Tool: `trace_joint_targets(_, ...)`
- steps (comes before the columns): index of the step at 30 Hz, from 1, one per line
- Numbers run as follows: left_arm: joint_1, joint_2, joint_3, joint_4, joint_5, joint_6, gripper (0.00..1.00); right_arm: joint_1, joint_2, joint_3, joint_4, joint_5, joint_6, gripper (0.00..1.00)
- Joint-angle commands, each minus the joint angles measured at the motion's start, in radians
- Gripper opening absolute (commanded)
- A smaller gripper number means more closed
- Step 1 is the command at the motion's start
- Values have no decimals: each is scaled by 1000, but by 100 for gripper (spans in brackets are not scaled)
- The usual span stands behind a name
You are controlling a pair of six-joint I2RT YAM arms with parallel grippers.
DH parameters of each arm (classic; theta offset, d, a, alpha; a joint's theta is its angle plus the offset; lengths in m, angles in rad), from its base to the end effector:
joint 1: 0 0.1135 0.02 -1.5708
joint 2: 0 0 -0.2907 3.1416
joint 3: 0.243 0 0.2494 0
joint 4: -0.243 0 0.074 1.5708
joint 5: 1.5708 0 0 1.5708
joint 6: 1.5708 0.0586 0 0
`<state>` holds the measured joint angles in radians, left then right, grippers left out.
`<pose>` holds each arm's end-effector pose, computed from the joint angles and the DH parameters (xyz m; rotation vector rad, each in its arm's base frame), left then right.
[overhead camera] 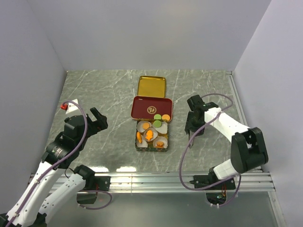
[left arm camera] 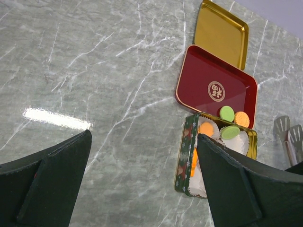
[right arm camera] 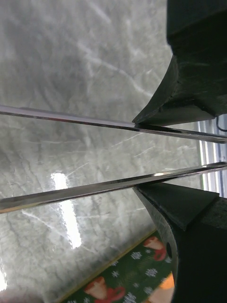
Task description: Pack the cookies
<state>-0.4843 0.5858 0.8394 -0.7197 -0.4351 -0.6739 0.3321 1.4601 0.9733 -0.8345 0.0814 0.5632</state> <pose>0.1094 -0.0296 0.3359 -0.4571 1.9504 -0.3023 0.2498 0.0811 0.2139 0.3468 2.8604 0.0506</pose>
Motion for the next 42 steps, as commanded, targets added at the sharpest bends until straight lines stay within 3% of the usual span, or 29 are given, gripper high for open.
trace_joint_targets(1, -2, 8, 9, 22, -8, 4, 99, -8, 49, -30, 90, -55, 3, 55)
trace_joint_targets(18, 0, 42, 7, 32, 12, 16, 99, -8, 243, -76, 189, -92, 66, 64)
trace_joint_targets(28, 0, 45, 7, 37, 22, 23, 100, -8, 172, -71, 141, -46, 89, 76)
trace_joint_targets(29, -2, 42, 7, 37, 24, 23, 100, -8, 166, -62, 126, -37, 90, 83)
trace_joint_targets(30, 0, 37, 6, 39, 24, 23, 99, -8, 157, -58, 118, -32, 92, 96)
trace_joint_targets(42, 0, 6, 4, 39, 21, 23, 99, 7, -10, 96, -66, 70, 90, 99)
